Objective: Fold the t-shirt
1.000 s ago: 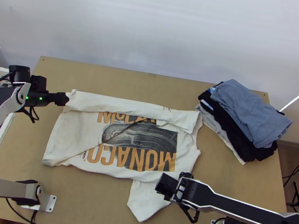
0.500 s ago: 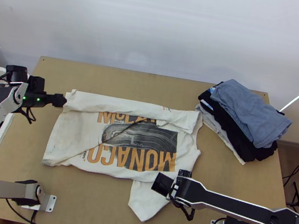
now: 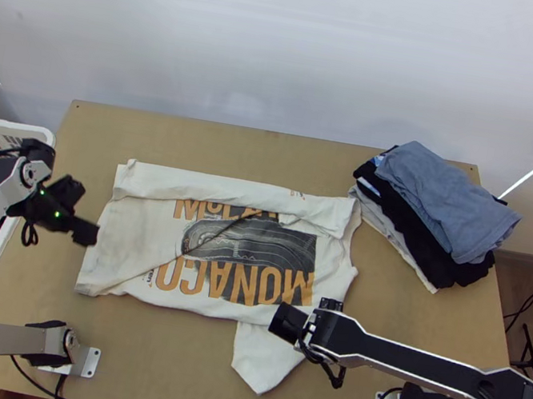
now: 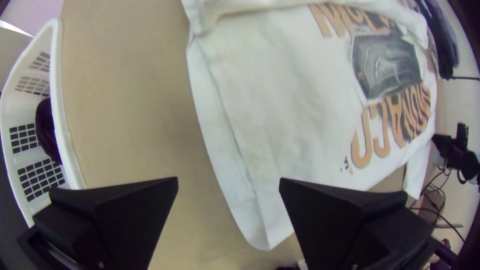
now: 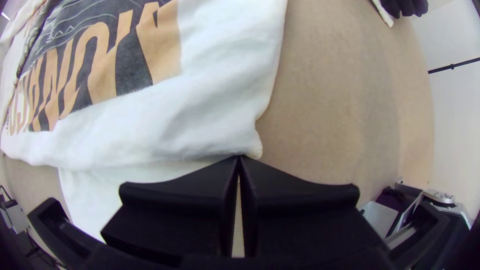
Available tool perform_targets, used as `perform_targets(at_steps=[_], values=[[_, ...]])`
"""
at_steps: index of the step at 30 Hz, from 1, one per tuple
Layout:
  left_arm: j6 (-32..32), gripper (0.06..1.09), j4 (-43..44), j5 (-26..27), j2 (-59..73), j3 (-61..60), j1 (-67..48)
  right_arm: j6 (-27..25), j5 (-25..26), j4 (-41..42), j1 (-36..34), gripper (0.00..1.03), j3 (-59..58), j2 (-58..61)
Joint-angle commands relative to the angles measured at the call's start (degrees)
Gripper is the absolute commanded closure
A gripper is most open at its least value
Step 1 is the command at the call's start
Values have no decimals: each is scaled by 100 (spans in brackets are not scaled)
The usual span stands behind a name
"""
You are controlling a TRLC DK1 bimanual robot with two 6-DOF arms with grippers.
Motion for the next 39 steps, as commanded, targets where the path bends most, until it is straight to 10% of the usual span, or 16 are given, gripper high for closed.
perform_targets(at_steps=[1, 18, 21, 25, 39], values=[[381, 11, -1102, -682, -57, -364, -248, -74, 87, -131, -52, 100, 132, 24], [1418, 11, -232, -542, -1042, -1717, -687, -224, 113, -228, -61, 100, 149, -20], [1462, 28, 137, -392, -928, -1858, -669, -259, 122, -245, -61, 100, 202, -20], [1893, 106, 507, -322, -875, -2130, -617, -496, 122, -360, -149, 100, 343, -20], [2508, 105, 190, 513, -673, -1374, -1, -1806, 113, -553, -1019, 100, 809, -275]])
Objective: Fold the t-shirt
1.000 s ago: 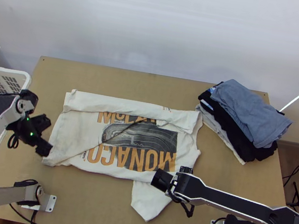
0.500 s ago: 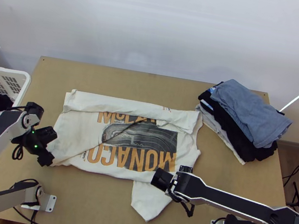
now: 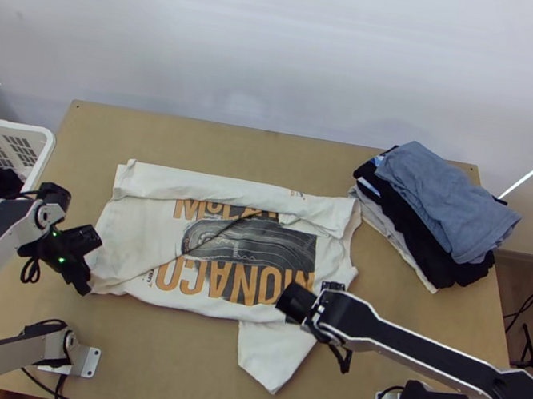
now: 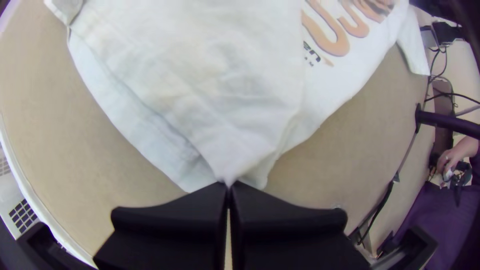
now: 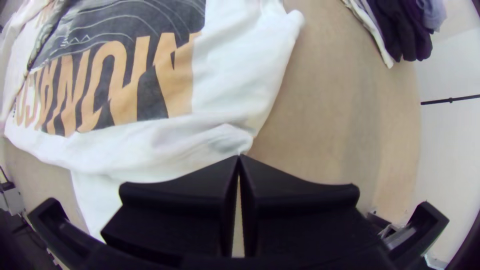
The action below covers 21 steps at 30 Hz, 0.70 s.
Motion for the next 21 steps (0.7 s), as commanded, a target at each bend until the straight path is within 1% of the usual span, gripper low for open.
perform_targets(at_steps=[1, 3, 5, 8, 14, 21], values=[[51, 105, 15, 575, 202, 482, 278, -574, -7, -59, -501, 100, 310, -193], [-89, 105, 15, 733, 342, 684, 322, -925, -34, 284, -624, 100, 275, -412], [-169, 105, 77, 900, 413, 833, 384, -1303, -51, 838, -721, 100, 108, -746], [-248, 105, 156, 979, 597, 983, 445, -1866, -113, 1488, -835, 100, -76, -1098], [-511, 105, 306, 1128, 967, 1413, 481, -2578, -130, 1919, -1380, 100, 12, -1274], [-1091, 105, 437, 1295, 1573, 2204, 472, -3360, -130, 2446, -2154, 100, 275, -1247]])
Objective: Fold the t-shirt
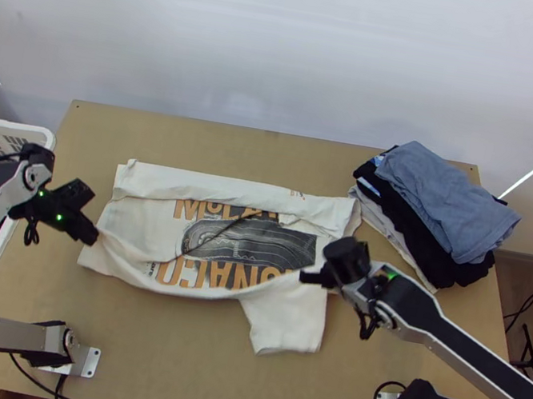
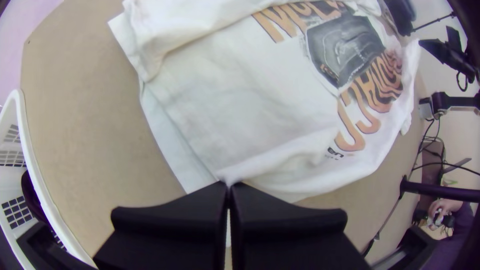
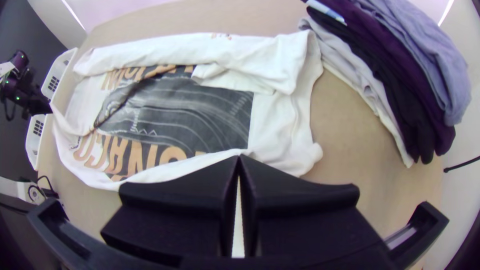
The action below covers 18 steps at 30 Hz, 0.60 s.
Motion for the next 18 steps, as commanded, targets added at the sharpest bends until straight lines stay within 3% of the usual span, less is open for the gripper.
perform_targets(at_steps=[1, 18], values=[[-511, 105, 105, 242, 568, 767, 11, -761, -12, 591, -711, 100, 212, -43], [-1671, 105, 79, 286, 1921, 3122, -552, -1245, -12, 1373, -1432, 100, 1038, 1091]])
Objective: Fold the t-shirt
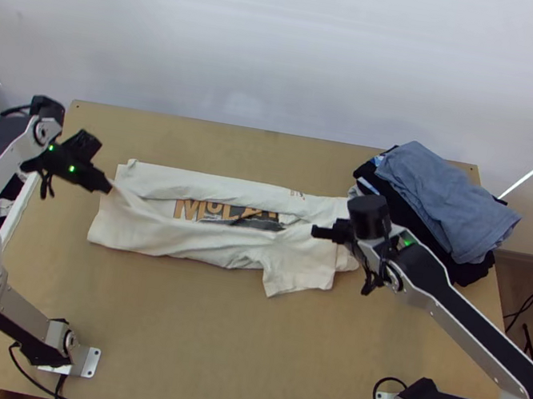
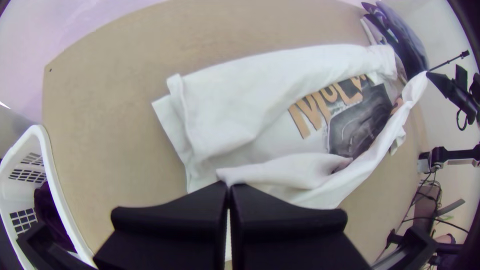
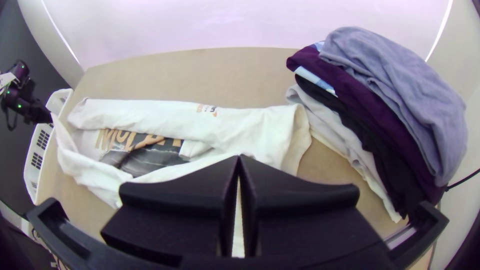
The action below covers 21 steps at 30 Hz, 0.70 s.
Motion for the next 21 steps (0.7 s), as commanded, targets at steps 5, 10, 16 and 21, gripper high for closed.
perform_targets(at_steps=[5, 10, 16, 21], values=[[-880, 105, -255, -97, 1107, 1741, -194, -292, 1, 350, -419, 100, 489, 754], [-1135, 105, -360, -141, 1353, 2083, -185, -319, 36, 535, -445, 100, 691, 1053], [-1152, 105, -360, -167, 1414, 2110, -185, -310, 80, 737, -462, 100, 1051, 1510], [-1345, 105, -360, -237, 1546, 2189, -185, -301, 335, 992, -471, 100, 1288, 1958]])
